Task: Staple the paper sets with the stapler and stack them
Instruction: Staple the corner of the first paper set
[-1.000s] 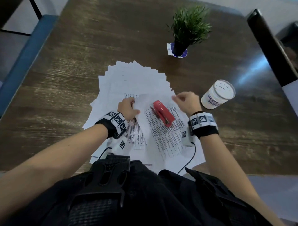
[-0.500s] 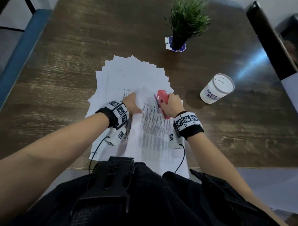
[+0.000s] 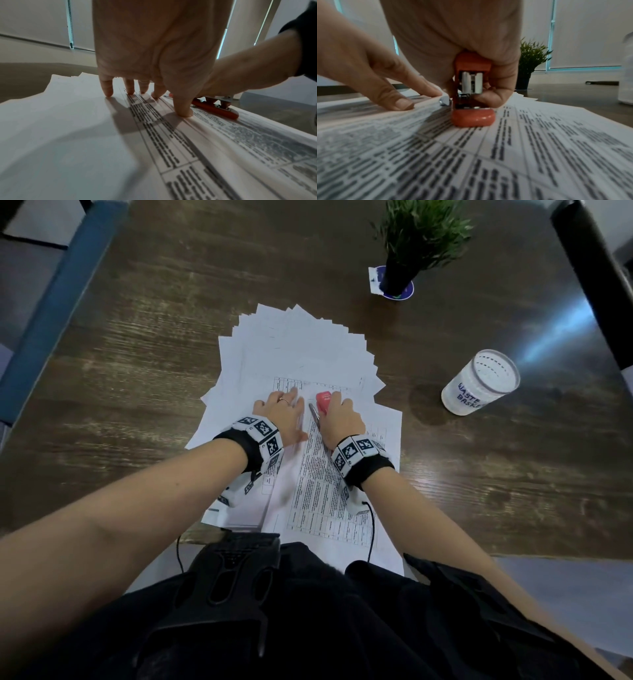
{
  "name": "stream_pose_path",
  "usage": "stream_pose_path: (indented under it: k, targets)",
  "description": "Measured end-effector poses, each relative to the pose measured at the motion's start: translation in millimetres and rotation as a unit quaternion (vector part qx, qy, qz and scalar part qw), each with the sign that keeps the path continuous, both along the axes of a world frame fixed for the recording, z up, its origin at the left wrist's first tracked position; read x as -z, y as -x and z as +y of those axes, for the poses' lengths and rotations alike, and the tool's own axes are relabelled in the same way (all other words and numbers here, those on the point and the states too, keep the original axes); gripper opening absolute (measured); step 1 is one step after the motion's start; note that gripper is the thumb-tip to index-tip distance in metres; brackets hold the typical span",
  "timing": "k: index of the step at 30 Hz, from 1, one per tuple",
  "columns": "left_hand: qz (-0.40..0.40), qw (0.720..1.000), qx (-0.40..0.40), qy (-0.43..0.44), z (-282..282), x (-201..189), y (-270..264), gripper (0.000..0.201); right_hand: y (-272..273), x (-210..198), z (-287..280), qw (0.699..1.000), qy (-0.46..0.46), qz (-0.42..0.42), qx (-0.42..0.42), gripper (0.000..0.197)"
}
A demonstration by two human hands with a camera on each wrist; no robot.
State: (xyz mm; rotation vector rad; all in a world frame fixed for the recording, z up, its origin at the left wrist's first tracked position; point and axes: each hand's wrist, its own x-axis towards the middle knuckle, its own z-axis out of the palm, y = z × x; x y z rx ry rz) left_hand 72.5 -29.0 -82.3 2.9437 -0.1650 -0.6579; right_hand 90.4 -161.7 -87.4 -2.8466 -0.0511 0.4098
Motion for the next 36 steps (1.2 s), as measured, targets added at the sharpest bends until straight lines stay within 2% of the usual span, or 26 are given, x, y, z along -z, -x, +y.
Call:
stream_pose_path:
  k: [5, 8, 12, 14, 17, 21, 27, 36]
  targets:
    - [-0.008, 1.000, 0.003, -0.015, -2.4, -5.5, -1.6, 0.078, -11.0, 4.1, 7.2, 1.000, 0.028, 0.006, -0.005, 0.035]
    - [-0.008, 1.000, 0.007, -0.028, -1.8, -6.5, -3.8, 0.078, -10.0, 2.2, 10.5, 0.999, 0.039, -0.004, 0.005, 0.039]
    - [-0.022, 0.999, 0.011, -0.038, -0.2, -2.9, -8.0, 0.076, -13.1, 4.3, 23.0, 0.998, 0.025, -0.008, 0.061, 0.043]
    - [-0.032, 0.999, 0.003, -0.038, -0.9, -0.7, -8.8, 0.075, -16.6, 4.2, 23.5, 0.998, 0.051, -0.012, 0.043, 0.041]
    - [-0.045, 0.998, -0.004, -0.042, -2.6, 1.8, -10.3, 0.074, -27.5, 4.6, 13.0, 0.994, 0.096, -0.041, -0.030, 0.031]
    - [-0.054, 0.998, 0.000, -0.046, -1.9, 4.6, -11.6, 0.075, -39.9, 9.1, 4.0, 0.992, 0.093, -0.053, -0.071, 0.028]
    - [-0.068, 0.997, -0.009, -0.045, -2.4, 6.9, -12.0, 0.075, -40.8, 12.7, 11.9, 0.996, 0.071, -0.047, -0.026, 0.028]
    - [-0.071, 0.996, -0.037, -0.037, -2.5, 8.6, -10.2, 0.075, -49.5, 3.4, 32.7, 0.999, 0.028, -0.032, 0.024, 0.040]
